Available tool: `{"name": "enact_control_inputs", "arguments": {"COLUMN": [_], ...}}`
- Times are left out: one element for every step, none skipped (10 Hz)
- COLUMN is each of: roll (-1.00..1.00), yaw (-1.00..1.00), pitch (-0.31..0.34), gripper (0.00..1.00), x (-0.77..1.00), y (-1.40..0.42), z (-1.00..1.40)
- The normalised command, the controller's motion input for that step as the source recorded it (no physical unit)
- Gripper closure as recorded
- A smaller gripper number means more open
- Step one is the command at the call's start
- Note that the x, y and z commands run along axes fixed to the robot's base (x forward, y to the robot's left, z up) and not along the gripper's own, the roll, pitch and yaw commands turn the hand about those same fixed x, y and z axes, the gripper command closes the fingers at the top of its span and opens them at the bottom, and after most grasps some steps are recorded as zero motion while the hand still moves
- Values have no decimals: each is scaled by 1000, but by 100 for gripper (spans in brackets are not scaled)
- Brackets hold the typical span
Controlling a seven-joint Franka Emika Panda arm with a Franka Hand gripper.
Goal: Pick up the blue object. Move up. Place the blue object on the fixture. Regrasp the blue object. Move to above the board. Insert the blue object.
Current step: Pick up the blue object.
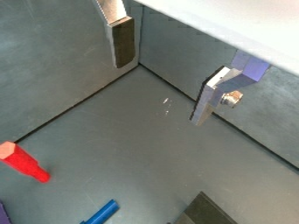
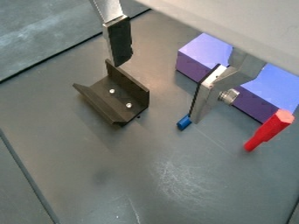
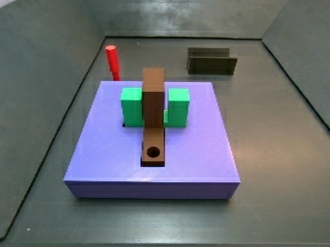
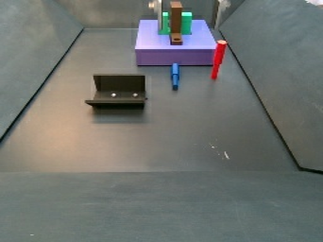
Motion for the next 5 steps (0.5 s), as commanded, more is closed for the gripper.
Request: {"name": "enact_control_inputs", "arguments": {"roll": [-10, -100, -81, -164, -244], "yaw": [0, 0, 63, 71, 54], "pitch": [0, -41, -114, -130, -113], "gripper": [0, 0, 0, 0, 0], "x": [9, 0, 0, 0, 9], "y": [-3, -83, -571, -580, -320], "z": [0, -109, -386, -494, -414]}}
